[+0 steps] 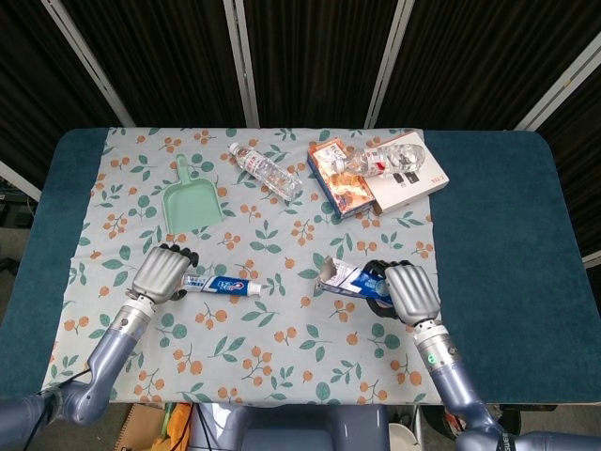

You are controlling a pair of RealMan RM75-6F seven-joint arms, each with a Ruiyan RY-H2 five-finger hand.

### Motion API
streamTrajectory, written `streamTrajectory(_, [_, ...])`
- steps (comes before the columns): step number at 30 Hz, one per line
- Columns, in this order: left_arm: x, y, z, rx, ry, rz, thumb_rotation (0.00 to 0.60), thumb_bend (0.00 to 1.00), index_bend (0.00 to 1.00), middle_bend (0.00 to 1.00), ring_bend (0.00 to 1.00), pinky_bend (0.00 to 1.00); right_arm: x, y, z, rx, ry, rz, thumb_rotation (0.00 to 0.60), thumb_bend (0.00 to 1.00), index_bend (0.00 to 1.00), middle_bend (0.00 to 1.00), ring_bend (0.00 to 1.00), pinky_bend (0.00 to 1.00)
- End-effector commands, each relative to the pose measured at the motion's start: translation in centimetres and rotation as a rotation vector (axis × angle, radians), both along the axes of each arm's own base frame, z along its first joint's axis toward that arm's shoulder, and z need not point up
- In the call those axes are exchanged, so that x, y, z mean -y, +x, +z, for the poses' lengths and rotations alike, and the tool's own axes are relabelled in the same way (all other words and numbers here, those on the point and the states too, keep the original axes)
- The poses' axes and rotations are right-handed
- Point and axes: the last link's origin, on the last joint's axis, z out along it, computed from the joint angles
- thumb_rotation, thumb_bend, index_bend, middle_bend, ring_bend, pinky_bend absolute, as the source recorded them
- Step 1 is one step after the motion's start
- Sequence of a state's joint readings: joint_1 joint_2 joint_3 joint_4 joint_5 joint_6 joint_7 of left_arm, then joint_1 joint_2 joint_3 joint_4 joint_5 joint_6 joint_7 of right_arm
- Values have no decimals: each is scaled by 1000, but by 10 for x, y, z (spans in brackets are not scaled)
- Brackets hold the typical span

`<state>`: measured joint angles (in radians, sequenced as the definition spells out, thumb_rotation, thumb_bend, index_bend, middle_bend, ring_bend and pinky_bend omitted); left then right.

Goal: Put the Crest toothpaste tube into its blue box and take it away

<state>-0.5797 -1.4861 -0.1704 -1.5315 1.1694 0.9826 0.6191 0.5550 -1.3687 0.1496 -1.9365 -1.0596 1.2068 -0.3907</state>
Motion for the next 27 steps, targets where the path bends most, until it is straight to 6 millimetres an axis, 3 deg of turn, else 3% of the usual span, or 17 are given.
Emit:
streamTrajectory(1, [-1, 4, -8, -21, -13, -13, 600, 205, 412, 419, 382, 421, 0, -3, 1, 3, -2, -7, 600, 339, 436, 515, 471, 378])
streamTrajectory(20, [-7, 7, -42, -58, -56, 13, 600, 220, 409, 423, 392, 432, -2, -2, 5, 20, -6, 2, 600, 339, 436, 515, 471, 378])
streamTrajectory(22, [-7, 7, -45, -64, -58, 11, 600, 279, 468, 490, 451, 484, -2, -2, 6, 24, -7, -2, 600, 339, 436, 515, 471, 378])
streamTrajectory(24, [-7, 8, -46, -69, -46, -2, 600, 380, 602, 633, 582, 596, -2, -3, 7, 27, -10, -3, 600, 339, 436, 515, 471, 378])
streamTrajectory(27, [-7, 11, -41, -52, -7, -51, 600, 446, 708, 746, 685, 693, -3, -4, 9, 37, -13, -7, 600, 339, 436, 515, 471, 378])
